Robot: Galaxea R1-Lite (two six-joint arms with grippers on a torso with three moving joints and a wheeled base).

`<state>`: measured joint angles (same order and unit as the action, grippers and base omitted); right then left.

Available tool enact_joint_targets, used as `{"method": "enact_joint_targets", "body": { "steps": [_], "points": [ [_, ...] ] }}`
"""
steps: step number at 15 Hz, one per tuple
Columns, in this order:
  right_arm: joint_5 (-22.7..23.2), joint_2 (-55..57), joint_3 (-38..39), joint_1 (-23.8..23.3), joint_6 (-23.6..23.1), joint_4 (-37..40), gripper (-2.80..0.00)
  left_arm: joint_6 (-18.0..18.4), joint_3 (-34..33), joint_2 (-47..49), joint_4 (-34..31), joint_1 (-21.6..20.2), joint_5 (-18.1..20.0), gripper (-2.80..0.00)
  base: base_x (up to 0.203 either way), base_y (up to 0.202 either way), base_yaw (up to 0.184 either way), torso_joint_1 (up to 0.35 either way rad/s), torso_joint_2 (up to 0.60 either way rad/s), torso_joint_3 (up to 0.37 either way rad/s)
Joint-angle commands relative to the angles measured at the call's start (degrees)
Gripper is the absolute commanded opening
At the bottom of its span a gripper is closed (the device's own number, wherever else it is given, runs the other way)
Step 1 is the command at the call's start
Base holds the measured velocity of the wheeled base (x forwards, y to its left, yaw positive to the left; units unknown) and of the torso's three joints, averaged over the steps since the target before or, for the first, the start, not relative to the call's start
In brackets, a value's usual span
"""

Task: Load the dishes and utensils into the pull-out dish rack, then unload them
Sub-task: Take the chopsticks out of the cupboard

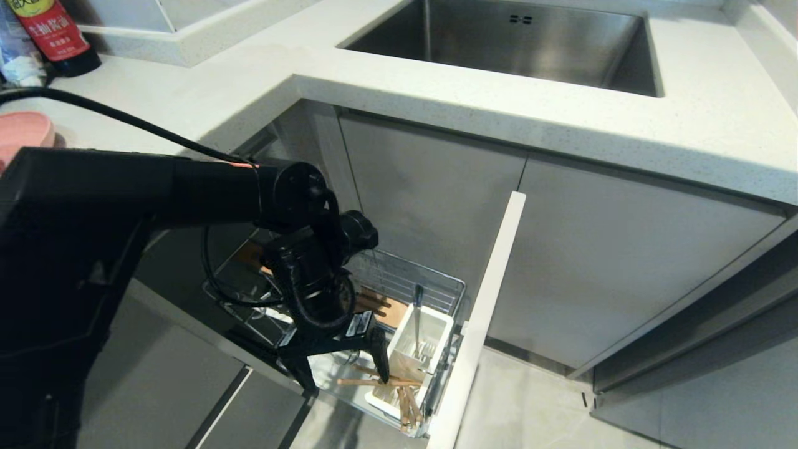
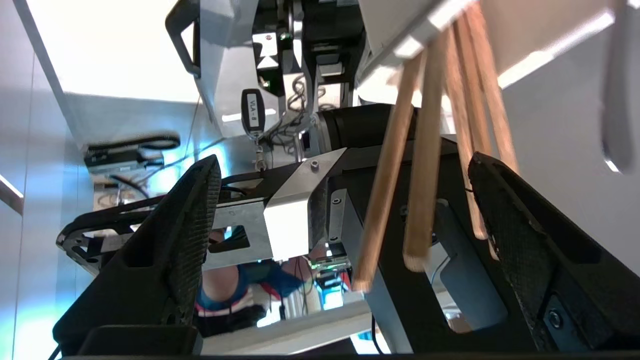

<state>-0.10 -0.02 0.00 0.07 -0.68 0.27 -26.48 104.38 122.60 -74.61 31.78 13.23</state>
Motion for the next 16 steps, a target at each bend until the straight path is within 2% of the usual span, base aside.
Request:
{"method": "enact_joint_targets", "body": {
  "steps": [1,10,11,16],
  "points": [
    [0.0,-0.1,0.0,0.0,0.0,0.0,-2.8,-0.2,0.1,1.8,-0.5,0.0,0.2,0.0,0.0,0.0,0.0,0.0,0.0,0.0],
    [0.0,-0.1,0.0,0.0,0.0,0.0,-2.8,-0.1,1.9,5.1,-0.8,0.1,4.3,0.0,0.0,0.0,0.0,0.0,0.0,0.0],
    [0.0,0.0,0.0,0.0,0.0,0.0,-2.8,-0.1,2.1,5.4,-0.8,0.1,5.7,0.0,0.0,0.0,0.0,0.0,0.0,0.0],
    [0.0,0.0,0.0,0.0,0.0,0.0,-2.8,-0.1,2.9,6.2,-0.8,0.1,6.2,0.0,0.0,0.0,0.0,0.0,0.0,0.0]
  ]
}}
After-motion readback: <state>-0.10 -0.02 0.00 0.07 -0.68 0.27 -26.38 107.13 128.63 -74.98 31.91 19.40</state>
